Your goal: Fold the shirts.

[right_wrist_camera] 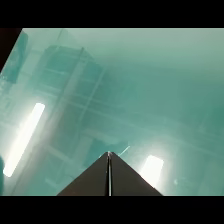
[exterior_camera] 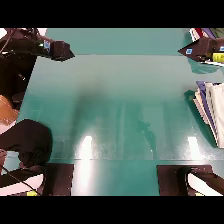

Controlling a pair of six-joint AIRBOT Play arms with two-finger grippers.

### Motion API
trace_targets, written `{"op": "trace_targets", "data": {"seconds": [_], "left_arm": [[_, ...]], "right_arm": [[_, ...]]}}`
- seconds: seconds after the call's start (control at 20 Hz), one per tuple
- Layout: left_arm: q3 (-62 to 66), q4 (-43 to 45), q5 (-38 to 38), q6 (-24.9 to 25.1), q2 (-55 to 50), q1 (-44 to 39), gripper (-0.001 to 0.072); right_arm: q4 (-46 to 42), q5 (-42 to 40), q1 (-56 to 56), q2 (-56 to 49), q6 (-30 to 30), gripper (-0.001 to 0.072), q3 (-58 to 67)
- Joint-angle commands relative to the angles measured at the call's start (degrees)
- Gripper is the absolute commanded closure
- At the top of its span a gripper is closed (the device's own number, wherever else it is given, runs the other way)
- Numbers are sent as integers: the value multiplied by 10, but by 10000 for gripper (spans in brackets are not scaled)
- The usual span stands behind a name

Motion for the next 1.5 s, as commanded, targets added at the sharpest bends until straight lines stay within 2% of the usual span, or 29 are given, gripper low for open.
{"op": "trace_targets", "data": {"seconds": [0.0,0.1,0.35,0.4,0.5,0.55,0.8,0.85,0.9,0.95,1.0,1.05,1.25,1.45], "left_arm": [[-11,122,-94,-5,30,33,681],[-77,177,-110,-13,86,78,681],[-320,249,-189,-20,216,189,678],[-362,251,-188,-20,229,204,603],[-440,252,-177,-36,236,219,31],[-471,257,-164,-47,236,219,28],[-584,260,-115,-54,236,219,40],[-593,262,-115,-70,236,219,41],[-597,263,-115,-82,236,219,138],[-597,262,-115,-81,237,219,418],[-597,262,-115,-80,237,219,636],[-594,262,-115,-79,237,219,681],[-480,237,-134,-79,259,219,682],[-249,131,-136,-71,287,219,682]], "right_arm": [[0,0,1,0,0,691,0],[1,3,1,0,0,691,0],[0,4,1,0,0,691,0],[0,3,1,0,0,691,0],[0,3,1,0,0,691,0],[0,3,1,0,0,691,0],[0,4,1,-4,0,691,-1],[0,4,1,-6,0,691,-3],[1,3,1,-5,0,691,-8],[1,0,1,-5,0,691,-16],[1,0,1,-5,0,691,-24],[1,2,1,-5,0,691,-29],[6,-28,1,4,0,691,-31],[5,-122,1,49,0,691,-31]]}}
